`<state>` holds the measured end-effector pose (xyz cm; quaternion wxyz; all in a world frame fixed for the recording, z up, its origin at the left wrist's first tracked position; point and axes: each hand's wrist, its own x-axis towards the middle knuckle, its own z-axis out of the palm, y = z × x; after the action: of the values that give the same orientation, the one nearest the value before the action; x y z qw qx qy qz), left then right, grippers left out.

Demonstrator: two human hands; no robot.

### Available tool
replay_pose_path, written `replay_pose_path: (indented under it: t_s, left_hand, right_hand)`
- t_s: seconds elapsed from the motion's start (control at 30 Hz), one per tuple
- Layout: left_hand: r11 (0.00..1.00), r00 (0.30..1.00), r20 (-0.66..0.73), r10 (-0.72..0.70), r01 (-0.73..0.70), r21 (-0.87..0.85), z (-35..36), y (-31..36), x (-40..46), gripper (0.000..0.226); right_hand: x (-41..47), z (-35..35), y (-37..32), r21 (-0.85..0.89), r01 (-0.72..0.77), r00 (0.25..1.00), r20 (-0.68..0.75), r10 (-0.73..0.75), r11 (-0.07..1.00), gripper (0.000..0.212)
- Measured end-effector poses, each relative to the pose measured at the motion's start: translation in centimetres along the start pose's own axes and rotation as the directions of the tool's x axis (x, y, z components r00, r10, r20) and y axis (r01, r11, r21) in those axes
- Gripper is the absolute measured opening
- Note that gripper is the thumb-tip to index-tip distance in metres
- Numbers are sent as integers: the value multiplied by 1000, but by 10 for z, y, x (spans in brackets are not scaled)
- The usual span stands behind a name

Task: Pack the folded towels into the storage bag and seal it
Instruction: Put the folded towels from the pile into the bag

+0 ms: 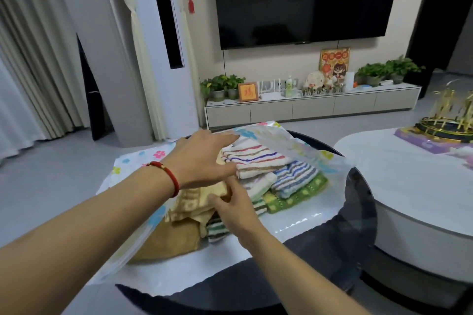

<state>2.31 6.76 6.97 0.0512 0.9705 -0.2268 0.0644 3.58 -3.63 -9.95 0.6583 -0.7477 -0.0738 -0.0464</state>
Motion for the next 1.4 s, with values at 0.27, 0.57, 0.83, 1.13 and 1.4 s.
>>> replay_pose_path:
  t_s: [0.27,0.57,0.83,1.13,1.4]
  left_hand:
    - [990,997,32,75,-71,-124,25,-2,-14,78]
    - [973,969,124,212,-197,-119,40,-1,-26,86]
    - [972,975,80,207,-196,-126,53,-12,-30,84]
    - [961,986,4,169,-163,-221,82,-12,-44,80]
    - [969,988,46,150,-138,-204,123,-16,-52,76]
  right_hand:
    - [-44,-8,11,-590,210,975,64,-214,779,74]
    - [-6,12,29,-859,354,929,369,-34,370,65]
    - [-10,-55,32,-684,454,888,404,-222,572,52]
    - [11,-134,67,-958,213,975,220,17,192,55]
    - [-1,-134,63,-923,190,975,218,50,335,57]
